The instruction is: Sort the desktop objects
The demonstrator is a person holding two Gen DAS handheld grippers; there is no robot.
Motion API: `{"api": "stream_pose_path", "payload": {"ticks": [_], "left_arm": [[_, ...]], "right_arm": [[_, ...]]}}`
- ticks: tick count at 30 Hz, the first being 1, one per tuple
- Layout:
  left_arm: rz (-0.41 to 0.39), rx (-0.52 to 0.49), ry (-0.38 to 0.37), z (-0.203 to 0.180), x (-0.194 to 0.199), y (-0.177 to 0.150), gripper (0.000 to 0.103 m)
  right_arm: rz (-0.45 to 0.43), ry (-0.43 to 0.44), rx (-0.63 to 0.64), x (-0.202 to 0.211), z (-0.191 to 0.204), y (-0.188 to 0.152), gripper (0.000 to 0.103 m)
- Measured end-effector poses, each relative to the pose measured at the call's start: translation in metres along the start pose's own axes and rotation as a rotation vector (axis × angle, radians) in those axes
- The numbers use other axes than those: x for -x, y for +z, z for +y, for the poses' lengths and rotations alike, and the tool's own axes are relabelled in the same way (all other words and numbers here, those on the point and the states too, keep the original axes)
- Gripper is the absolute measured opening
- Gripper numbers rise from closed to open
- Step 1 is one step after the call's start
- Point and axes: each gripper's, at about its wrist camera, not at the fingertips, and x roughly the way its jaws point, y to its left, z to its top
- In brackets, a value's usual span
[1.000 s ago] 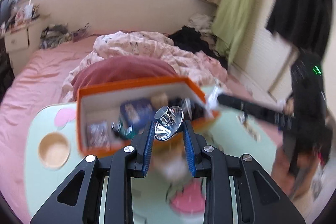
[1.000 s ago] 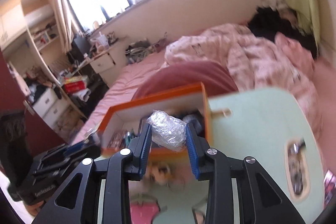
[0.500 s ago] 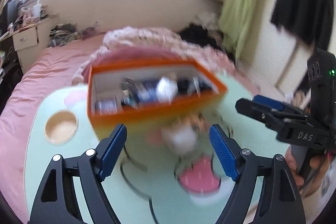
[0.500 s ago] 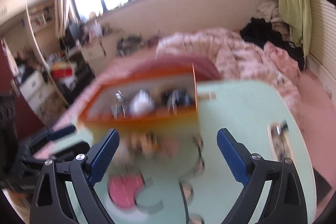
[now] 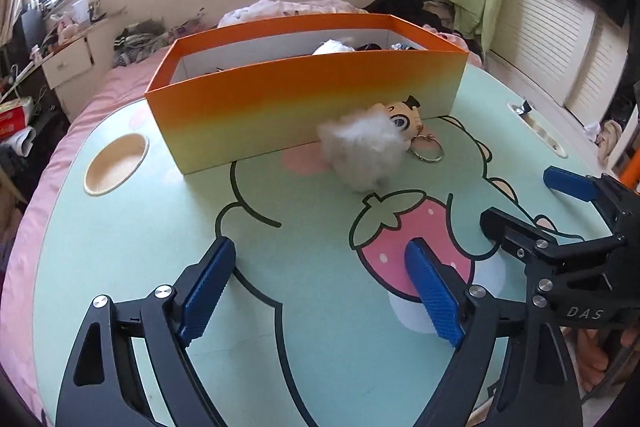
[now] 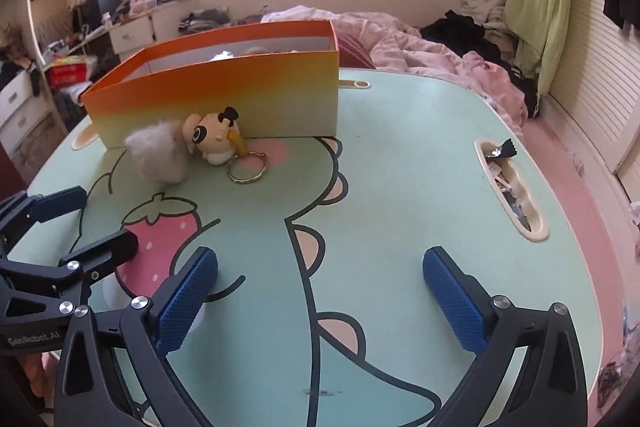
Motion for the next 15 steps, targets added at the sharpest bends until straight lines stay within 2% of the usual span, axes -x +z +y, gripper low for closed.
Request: {"api": "stream_pose_path", "payload": {"ticks": [5, 6, 9, 15], "left_arm": [[-0.015, 0.007, 0.005, 0.000, 0.008, 0.000, 0.087], [-0.018, 0.002, 0.003, -0.002, 0.011, -0.002, 0.087], [-0.029, -0.021, -0.012, -0.007, 0.005, -0.008, 0.087], [-0.032, -0.007, -0.008, -0.004, 0.000, -0.011, 0.087]], "right_arm": [[-0.006, 0.005, 0.009, 0.006, 0.001, -0.010, 0.103], [-0.005, 0.012, 0.014, 0.009, 0.003, -0.003, 0.103], [-0.009, 0.034, 0.037, 0.013, 0.004, -0.005, 0.103], [-0.032, 0.035, 0.048, 0.014, 0.007, -0.005, 0.103]]}}
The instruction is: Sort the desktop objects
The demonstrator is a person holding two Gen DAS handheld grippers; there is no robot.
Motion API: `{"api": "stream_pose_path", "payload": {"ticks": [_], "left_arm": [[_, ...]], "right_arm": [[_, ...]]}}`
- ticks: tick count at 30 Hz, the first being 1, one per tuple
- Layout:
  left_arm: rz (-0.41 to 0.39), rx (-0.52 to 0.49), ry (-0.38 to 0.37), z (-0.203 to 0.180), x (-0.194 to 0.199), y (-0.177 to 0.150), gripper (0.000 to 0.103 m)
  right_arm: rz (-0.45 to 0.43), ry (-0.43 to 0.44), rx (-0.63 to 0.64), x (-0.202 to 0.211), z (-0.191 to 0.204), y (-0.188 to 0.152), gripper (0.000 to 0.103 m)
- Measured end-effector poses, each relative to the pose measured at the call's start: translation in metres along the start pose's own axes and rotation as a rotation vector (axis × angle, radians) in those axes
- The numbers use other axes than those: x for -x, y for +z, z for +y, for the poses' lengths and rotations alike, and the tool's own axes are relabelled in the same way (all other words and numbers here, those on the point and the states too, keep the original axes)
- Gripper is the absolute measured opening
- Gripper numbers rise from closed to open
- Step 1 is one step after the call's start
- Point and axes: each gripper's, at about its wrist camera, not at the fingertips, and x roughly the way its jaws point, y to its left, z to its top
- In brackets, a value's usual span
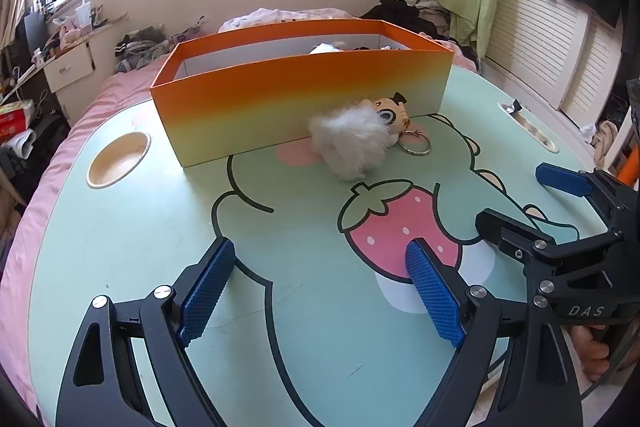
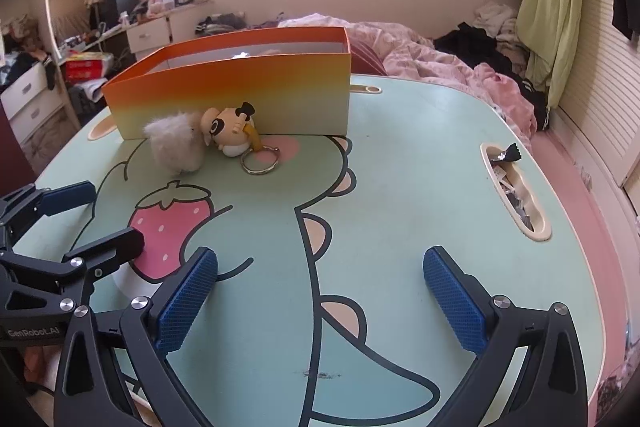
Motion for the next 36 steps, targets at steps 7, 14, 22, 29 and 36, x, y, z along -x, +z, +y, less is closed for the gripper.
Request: {"api": "stream_pose_path", "payload": {"ticks": [7, 14, 22, 29, 36], "left_arm": [[-0.005, -0.007, -0.009, 0.000, -0.002, -0.007, 0.087], [-0.006, -0.009, -0.011, -0.001, -0.002, -0.007, 0.087], [-0.005, -0.012, -0.012, -0.002, -0.002, -0.006, 0.087], [0.001, 0.061, -0.095, 0.008, -0.002, 0.010, 0.086], [-0.037, 0.060, -0.059, 0.002, -0.015, 0.050, 0.083]], "right_arm": [[-0.014, -0.002, -0.008, 0.000, -0.001, 0.001, 0.103], [-0.014, -0.004, -0.008, 0.000, -0.001, 0.002, 0.103], [-0.014, -0.003, -0.009, 0.000, -0.001, 0.001, 0.103], [-0.017, 0.000, -0.014, 0.002, -0.001, 0.003, 0.103], [-0.016, 0.001, -0.014, 0.001, -0.002, 0.002, 0.103]]}}
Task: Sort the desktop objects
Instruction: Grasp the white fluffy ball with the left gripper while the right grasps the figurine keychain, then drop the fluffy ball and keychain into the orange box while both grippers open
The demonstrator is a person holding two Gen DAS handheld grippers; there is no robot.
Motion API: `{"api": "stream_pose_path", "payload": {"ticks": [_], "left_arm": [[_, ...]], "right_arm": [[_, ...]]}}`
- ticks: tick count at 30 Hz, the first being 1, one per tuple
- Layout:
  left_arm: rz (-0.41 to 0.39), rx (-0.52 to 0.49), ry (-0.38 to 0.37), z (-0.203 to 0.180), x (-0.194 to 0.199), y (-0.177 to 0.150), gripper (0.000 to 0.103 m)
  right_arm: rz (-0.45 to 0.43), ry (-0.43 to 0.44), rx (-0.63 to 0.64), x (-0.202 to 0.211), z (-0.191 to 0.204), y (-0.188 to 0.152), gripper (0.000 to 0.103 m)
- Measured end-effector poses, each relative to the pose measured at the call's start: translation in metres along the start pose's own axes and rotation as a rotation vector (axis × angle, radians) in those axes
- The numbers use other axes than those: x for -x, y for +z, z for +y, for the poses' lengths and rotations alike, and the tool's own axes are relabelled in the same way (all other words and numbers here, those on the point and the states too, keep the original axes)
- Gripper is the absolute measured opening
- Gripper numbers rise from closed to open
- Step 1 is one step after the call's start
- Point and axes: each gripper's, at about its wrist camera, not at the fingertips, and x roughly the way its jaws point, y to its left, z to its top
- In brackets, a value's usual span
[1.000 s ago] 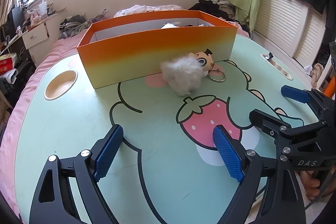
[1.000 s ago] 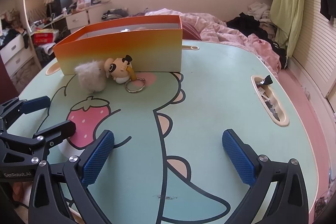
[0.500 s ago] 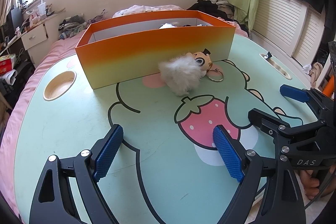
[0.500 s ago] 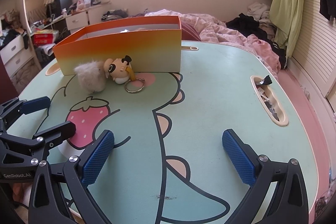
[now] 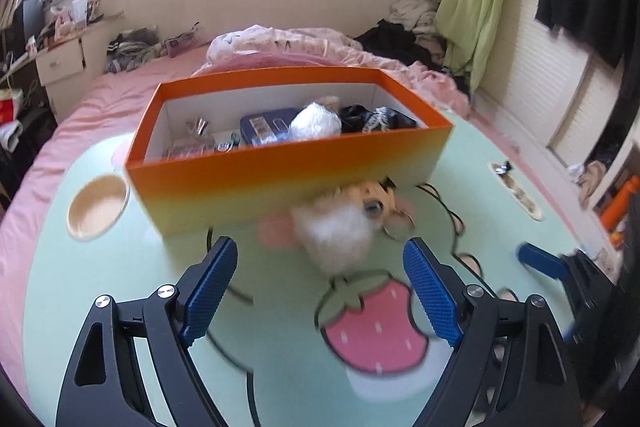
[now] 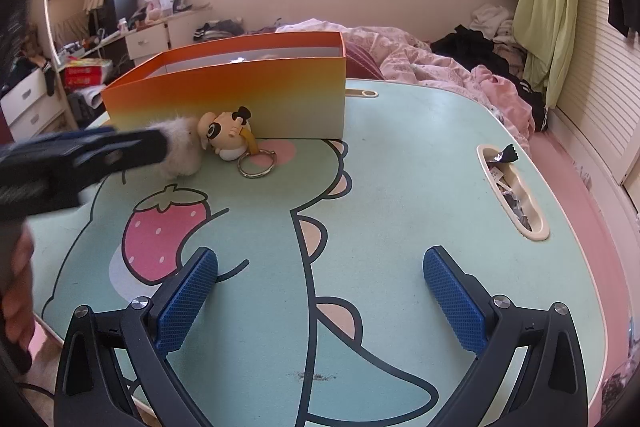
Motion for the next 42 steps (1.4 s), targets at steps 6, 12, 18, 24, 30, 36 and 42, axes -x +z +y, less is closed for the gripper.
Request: {"api": "stream_pose_path", "payload": {"ticks": [6, 12, 18, 24, 30, 36, 42], "left_arm": [[0.104, -0.034, -0.018, -0.001, -0.031, -0.001, 0.026], [0.012, -0.007, -0.066, 0.023, 0.007, -0.010, 0.024], [-0.060, 0.022, -0.069, 0.047, 0.046, -0.013, 0.024], [-0.106, 0.045, -0.067, 0.058, 0.059, -0.008, 0.024], [-0.102, 0.037, -0.085, 0.055, 0.056, -0.009, 0.024], [-0.100, 0.029, -0.093, 0.050, 0.056, -0.009, 0.024], [-0.120, 0.001, -0.144, 0.035, 0.060, 0.014, 0.024]], "right_arm": [[-0.001, 0.001, 0.001, 0.000, -0.002, 0.000, 0.103], [-0.010, 0.014, -0.003, 0.002, -0.001, 0.001, 0.103], [-0.051, 0.088, -0.002, 0.014, 0.004, 0.015, 0.099], [0.025, 0.162, 0.013, -0.011, 0.037, 0.076, 0.087], [0.188, 0.213, -0.067, -0.064, 0.041, 0.105, 0.046], [0.117, 0.256, -0.068, -0.044, 0.017, 0.090, 0.038], [-0.056, 0.275, -0.105, 0.007, -0.003, 0.108, 0.038]]}}
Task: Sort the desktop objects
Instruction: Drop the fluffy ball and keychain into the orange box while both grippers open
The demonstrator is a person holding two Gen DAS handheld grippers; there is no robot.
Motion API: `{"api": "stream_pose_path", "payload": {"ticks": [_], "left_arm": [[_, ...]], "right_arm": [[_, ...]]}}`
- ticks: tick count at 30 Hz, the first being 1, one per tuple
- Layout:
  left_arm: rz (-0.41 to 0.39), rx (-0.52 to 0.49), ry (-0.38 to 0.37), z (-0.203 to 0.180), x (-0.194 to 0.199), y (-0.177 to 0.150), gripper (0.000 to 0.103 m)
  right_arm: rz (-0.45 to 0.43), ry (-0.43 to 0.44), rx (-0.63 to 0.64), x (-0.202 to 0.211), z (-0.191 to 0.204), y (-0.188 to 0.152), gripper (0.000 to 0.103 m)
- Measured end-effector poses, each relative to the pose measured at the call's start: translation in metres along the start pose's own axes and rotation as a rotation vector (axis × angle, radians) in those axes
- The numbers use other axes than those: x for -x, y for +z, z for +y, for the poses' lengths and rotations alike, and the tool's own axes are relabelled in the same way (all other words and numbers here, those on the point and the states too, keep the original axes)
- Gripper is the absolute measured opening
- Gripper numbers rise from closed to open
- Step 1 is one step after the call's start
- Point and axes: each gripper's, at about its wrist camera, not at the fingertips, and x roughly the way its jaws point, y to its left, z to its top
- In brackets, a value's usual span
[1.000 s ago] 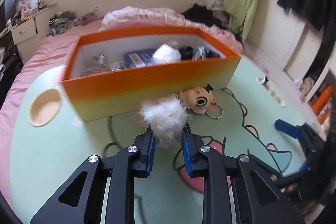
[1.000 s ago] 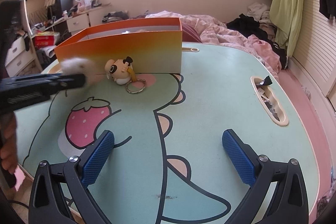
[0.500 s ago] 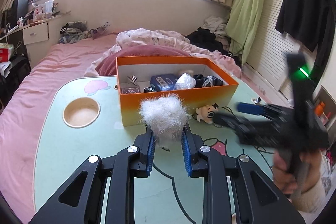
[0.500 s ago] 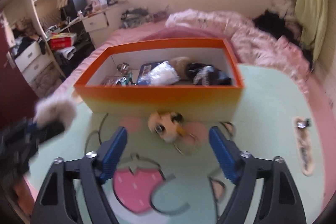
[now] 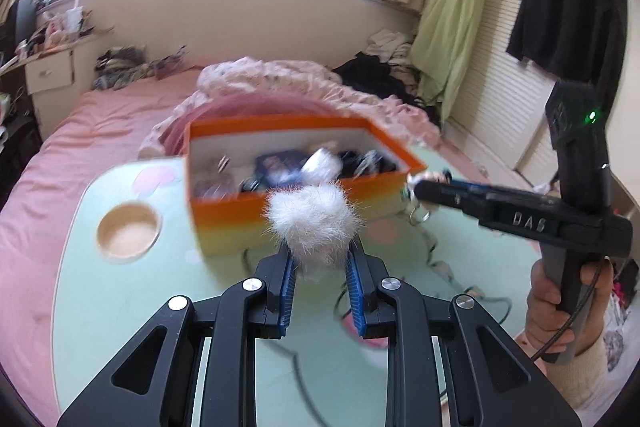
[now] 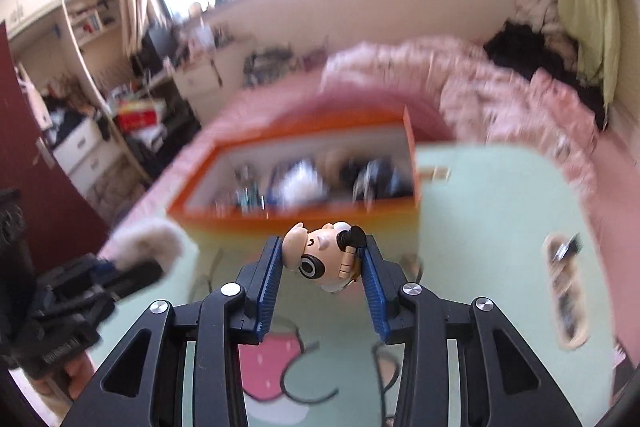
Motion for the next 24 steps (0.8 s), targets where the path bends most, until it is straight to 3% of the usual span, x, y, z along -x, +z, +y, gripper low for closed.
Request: {"api": "stream_pose_path", "payload": {"ticks": [6, 8, 10, 12, 16, 19, 21, 24], "left_arm": [[0.007, 0.057, -0.029, 0.001, -0.040, 0.052, 0.024], [0.025, 0.114, -0.017, 0.012, -0.063, 0.059, 0.030], [0.068, 0.164, 0.036, 0.024, -0.085, 0.056, 0.044], [0.095, 0.206, 0.063, 0.034, -0.094, 0.046, 0.044], [-0.014, 0.139, 0.102, 0.026, -0.057, 0.029, 0.071], [-0.078, 0.110, 0.070, 0.018, -0.023, 0.023, 0.079], [-0.064, 0.078, 0.054, 0.009, -0.011, 0.018, 0.082], [0.025, 0.035, 0.081, -0.002, -0.005, 0.005, 0.082]], "right_arm": [[-0.074, 0.006, -0.022, -0.006, -0.001, 0.055, 0.038], [-0.037, 0.017, -0.035, -0.025, -0.006, 0.064, 0.038], [0.033, 0.022, -0.058, -0.050, -0.015, 0.063, 0.039], [0.057, 0.002, -0.081, -0.062, -0.023, 0.056, 0.040], [0.029, -0.011, -0.052, -0.057, -0.024, 0.037, 0.058], [-0.014, -0.034, -0.031, -0.037, -0.022, 0.023, 0.070], [-0.012, -0.061, -0.019, -0.023, -0.019, 0.009, 0.074], [0.009, -0.129, 0.017, -0.008, -0.016, -0.013, 0.081]]}}
